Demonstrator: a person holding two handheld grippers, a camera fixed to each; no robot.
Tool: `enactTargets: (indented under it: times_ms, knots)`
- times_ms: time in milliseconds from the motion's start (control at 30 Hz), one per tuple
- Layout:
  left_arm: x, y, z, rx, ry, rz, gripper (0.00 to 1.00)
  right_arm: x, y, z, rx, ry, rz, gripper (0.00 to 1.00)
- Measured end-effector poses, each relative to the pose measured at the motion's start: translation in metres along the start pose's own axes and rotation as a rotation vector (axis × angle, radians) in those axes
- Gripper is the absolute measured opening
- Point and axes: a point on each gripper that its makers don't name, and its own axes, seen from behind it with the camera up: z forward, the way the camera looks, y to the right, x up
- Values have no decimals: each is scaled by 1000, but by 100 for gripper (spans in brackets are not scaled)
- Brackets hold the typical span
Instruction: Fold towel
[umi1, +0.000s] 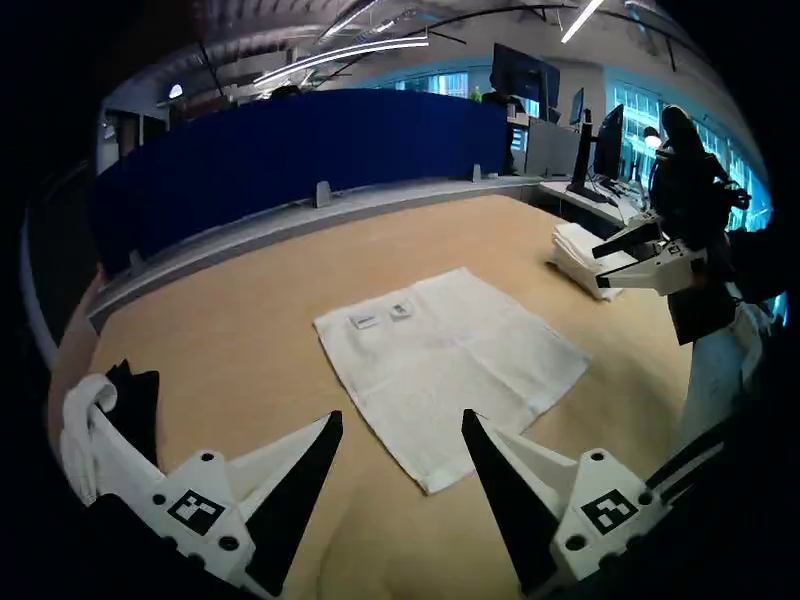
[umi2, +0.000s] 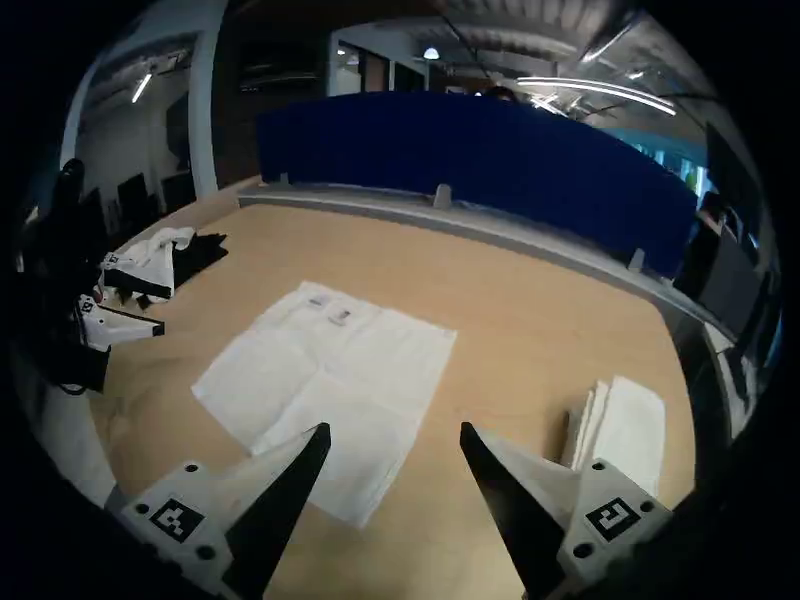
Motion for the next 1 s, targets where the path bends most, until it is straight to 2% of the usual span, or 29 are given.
enactTargets:
  times_ms: [233, 400, 833, 1000]
  knots:
    - [-36, 4, 16, -12, -81, -7, 88, -47, -12, 18, 22, -76, -17, 100]
    - [-51, 10, 23, -30, -116, -9, 88, -72, -19, 24, 35, -117, -19, 100]
    - [-67, 24, 29, -77, -178, -3, 88, -98, -19, 26, 42, -168, -29, 99]
    - [-74, 27, 33, -78, -205, -4, 88, -111, -23, 28, 58, -193, -38, 93]
